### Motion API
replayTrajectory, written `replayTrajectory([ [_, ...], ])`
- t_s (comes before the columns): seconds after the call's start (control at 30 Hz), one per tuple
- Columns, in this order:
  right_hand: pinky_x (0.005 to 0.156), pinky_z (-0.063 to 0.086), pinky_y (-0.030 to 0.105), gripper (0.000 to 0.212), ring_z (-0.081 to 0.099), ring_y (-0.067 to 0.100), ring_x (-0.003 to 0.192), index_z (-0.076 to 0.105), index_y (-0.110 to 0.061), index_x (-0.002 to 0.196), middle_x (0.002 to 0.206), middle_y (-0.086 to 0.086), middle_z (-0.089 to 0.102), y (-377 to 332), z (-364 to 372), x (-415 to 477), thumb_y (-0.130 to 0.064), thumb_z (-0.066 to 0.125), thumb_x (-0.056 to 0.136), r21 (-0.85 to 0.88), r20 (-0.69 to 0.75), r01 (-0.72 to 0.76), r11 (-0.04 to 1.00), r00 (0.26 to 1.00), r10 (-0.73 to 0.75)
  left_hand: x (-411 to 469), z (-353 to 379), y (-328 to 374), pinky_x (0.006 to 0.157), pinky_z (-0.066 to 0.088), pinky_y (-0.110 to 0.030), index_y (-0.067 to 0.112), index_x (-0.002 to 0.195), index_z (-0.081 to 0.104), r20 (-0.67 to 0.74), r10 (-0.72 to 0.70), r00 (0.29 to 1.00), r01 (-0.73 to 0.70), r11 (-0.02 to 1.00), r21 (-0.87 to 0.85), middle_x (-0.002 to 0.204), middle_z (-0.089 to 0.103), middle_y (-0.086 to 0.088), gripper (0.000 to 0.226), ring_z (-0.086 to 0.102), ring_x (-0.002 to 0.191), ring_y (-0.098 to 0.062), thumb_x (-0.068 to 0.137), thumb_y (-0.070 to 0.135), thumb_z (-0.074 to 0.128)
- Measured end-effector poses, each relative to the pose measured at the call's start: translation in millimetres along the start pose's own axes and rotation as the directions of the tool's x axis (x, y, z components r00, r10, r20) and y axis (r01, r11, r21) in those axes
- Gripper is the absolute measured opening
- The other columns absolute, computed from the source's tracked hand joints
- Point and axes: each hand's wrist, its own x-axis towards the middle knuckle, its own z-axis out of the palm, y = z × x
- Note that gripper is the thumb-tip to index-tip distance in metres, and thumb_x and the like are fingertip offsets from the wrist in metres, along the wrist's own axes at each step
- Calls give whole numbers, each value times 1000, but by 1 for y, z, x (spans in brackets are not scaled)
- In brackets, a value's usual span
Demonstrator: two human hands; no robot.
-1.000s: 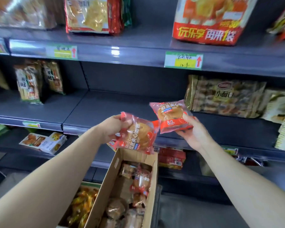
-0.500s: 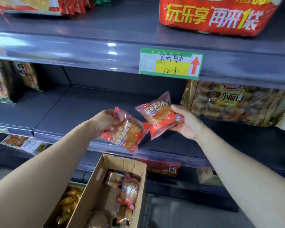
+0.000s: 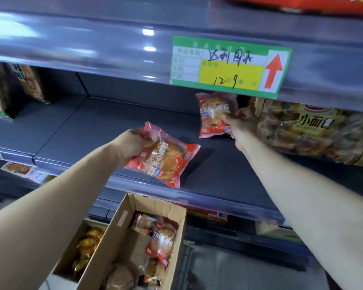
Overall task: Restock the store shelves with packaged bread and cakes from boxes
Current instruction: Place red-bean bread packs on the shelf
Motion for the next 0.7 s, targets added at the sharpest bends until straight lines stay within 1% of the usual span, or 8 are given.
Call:
replayTrajectory([
  [0.1,47,31,16,45,37,8,58,34,-21,63,62,-7,43,14,18,11,-4,74,75,40,-53,29,999,998,-27,4,3,3,42,36,-18,10,83,60,10,18,1000,-17,1000,-24,50,58,7,15,45,40,-5,94,3,52],
  [0.2,51,34,16,39,48,20,67,36,-21,63,63,-5,46,25,27,24,-4,67,80,-48,-142,18,999,990,-25,10,4,7,45,37,-20,8,99,61,-6,32,999,-33,998,-59,51,61,7,11,47,40,-5,95,4,51],
  [0.27,60,37,13,21,59,30,86,51,-15,72,78,4,59,26,30,28,1,55,85,-150,-169,25,988,984,-51,15,6,9,51,35,-24,10,98,62,-12,46,999,-46,997,-61,54,61,6,12,47,42,-7,94,5,52],
  [0.3,66,38,12,15,61,28,96,59,-10,85,92,8,65,27,30,29,2,50,87,-215,-180,30,976,981,-70,17,8,11,55,35,-26,12,93,63,-14,49,999,-49,998,-50,56,62,5,11,47,46,-10,94,6,54],
  [0.37,72,35,13,24,59,24,106,61,-5,107,112,10,65,27,29,30,2,47,89,-310,-182,55,949,976,-116,21,12,16,60,35,-28,17,85,63,-23,47,999,-48,999,-16,59,64,6,11,48,55,-15,93,11,57],
  [0.47,67,29,8,29,57,22,111,57,-5,117,120,8,62,26,25,27,1,46,91,-410,-148,92,907,975,-166,26,19,22,63,37,-28,20,84,64,-22,31,999,-31,999,19,63,66,8,10,50,61,-15,92,17,59],
  [0.6,84,40,23,25,58,25,109,61,-6,111,116,9,65,22,16,24,-2,48,90,-485,-101,204,851,953,-286,33,30,31,64,39,-26,20,88,62,-2,15,1000,-15,999,50,81,64,1,7,53,66,-13,93,18,58],
  [0.7,91,43,32,21,60,30,107,65,-2,104,112,15,67,19,4,25,-4,50,90,-465,-91,252,849,940,-329,41,41,39,57,40,-22,16,92,64,11,43,999,-43,996,75,71,65,1,4,54,58,-12,90,14,61],
])
